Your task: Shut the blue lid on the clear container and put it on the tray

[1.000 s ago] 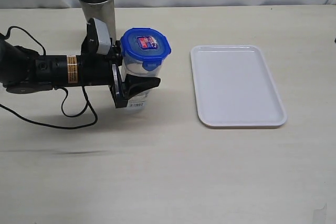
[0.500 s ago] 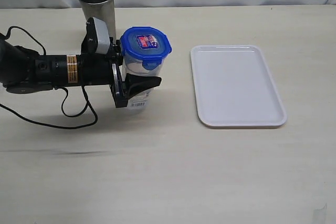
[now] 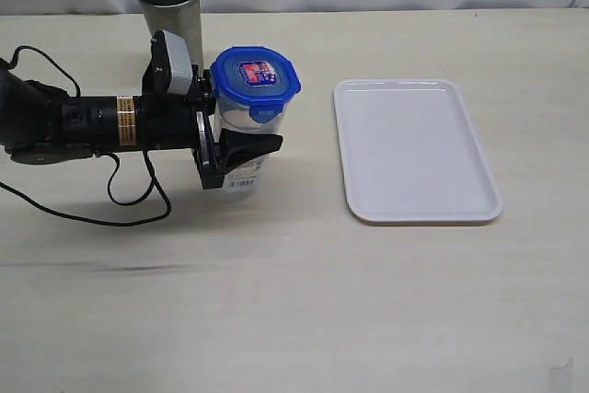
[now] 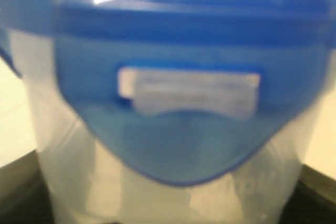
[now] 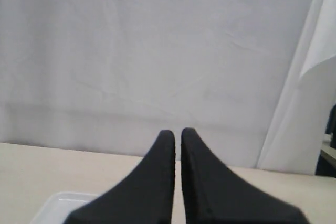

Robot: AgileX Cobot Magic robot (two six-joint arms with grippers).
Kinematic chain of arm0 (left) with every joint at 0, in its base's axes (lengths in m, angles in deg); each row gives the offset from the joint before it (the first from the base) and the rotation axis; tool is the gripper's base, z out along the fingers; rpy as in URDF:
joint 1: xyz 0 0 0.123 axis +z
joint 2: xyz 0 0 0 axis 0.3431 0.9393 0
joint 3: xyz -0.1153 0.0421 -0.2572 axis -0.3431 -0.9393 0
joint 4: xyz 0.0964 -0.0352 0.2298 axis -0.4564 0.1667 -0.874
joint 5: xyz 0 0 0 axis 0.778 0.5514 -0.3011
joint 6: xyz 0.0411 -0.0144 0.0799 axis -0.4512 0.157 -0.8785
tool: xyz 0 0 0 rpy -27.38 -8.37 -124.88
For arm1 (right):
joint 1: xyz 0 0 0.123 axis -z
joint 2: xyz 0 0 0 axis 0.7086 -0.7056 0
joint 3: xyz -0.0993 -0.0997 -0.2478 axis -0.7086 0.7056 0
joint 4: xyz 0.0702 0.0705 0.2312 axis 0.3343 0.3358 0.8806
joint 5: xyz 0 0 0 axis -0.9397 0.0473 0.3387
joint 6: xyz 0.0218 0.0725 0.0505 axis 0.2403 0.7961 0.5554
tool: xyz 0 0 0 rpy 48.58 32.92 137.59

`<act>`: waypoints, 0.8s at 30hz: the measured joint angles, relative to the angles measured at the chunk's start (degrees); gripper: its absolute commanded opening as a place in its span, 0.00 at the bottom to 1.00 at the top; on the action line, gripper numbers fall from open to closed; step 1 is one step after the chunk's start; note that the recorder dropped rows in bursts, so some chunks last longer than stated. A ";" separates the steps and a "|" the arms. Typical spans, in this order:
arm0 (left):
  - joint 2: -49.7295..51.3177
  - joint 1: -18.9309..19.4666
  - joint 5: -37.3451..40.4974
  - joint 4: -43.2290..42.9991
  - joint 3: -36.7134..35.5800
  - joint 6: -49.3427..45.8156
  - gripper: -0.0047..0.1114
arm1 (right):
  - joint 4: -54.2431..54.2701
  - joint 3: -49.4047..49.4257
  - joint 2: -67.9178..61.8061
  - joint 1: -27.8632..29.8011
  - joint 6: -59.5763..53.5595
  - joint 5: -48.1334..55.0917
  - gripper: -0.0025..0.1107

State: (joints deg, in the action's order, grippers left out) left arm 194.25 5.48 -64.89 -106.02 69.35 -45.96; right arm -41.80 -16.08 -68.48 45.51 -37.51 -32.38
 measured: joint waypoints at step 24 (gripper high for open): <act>0.00 0.00 0.00 0.00 0.00 0.00 0.04 | -5.68 4.52 0.00 3.42 0.00 11.62 0.06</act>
State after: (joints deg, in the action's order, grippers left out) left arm 194.25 5.48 -64.89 -106.02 69.35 -45.96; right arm -47.48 -11.56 -68.48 48.93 -37.51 -20.76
